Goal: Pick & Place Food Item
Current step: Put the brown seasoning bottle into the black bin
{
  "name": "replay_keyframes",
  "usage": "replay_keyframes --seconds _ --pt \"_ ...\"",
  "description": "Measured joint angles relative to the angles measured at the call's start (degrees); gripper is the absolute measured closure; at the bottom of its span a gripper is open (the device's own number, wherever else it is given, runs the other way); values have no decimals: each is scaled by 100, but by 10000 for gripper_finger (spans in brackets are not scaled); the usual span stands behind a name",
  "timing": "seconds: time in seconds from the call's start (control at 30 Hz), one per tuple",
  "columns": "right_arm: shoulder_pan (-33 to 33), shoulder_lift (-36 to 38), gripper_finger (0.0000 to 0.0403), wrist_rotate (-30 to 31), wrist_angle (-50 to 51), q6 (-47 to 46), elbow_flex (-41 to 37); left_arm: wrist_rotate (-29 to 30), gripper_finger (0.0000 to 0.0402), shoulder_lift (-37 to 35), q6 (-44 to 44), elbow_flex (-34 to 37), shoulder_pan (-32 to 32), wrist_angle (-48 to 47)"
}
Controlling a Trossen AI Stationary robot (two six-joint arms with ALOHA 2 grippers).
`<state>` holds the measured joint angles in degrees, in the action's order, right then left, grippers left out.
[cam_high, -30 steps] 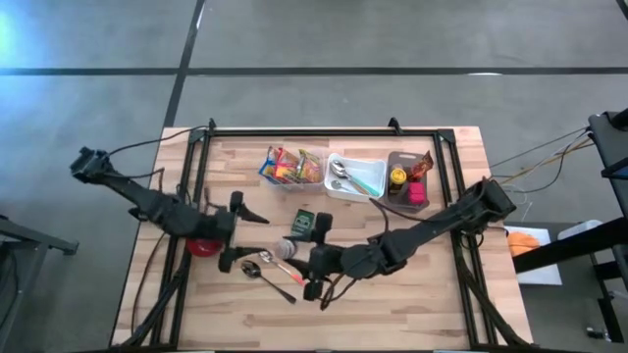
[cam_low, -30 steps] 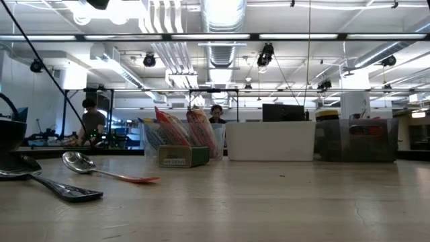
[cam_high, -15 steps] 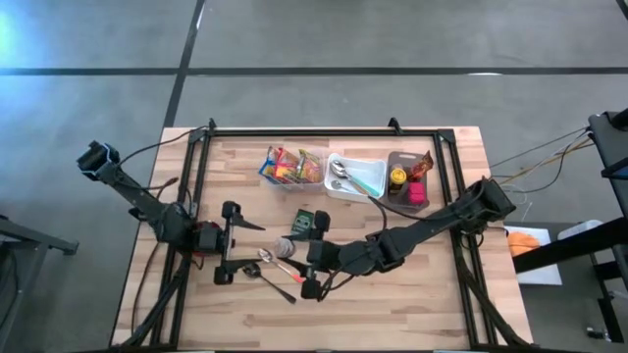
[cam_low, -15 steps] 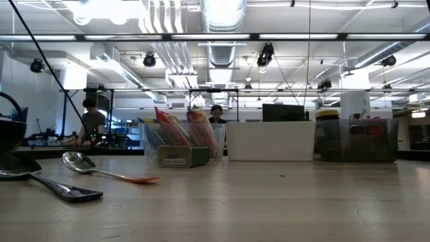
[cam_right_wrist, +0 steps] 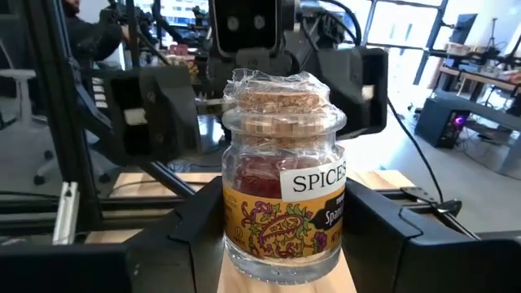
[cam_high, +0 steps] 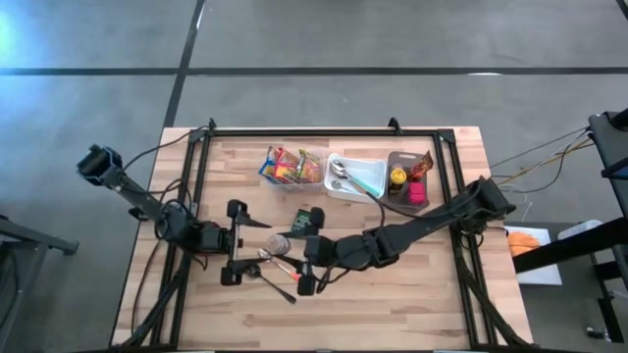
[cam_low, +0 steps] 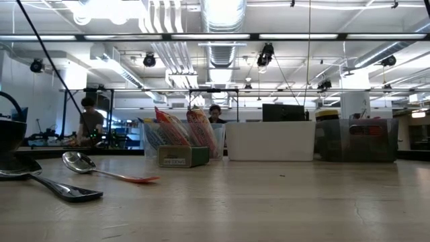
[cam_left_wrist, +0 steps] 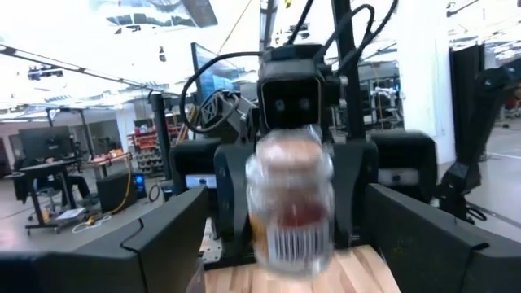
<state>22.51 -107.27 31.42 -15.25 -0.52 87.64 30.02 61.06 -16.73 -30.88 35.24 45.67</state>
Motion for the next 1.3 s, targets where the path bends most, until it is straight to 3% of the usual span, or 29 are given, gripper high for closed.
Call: replay_keyframes --seconds 0.23,0.57,1.3 --pt "12 -32 219 -38 -122 220 -5 -102 69 218 255 -186 -162 10" --pt "3 -36 219 -443 -307 330 -5 -1578 69 223 1140 -181 -814 74" --pt "-94 -155 219 -452 -551 213 -5 -1808 69 220 742 -179 -758 -108"
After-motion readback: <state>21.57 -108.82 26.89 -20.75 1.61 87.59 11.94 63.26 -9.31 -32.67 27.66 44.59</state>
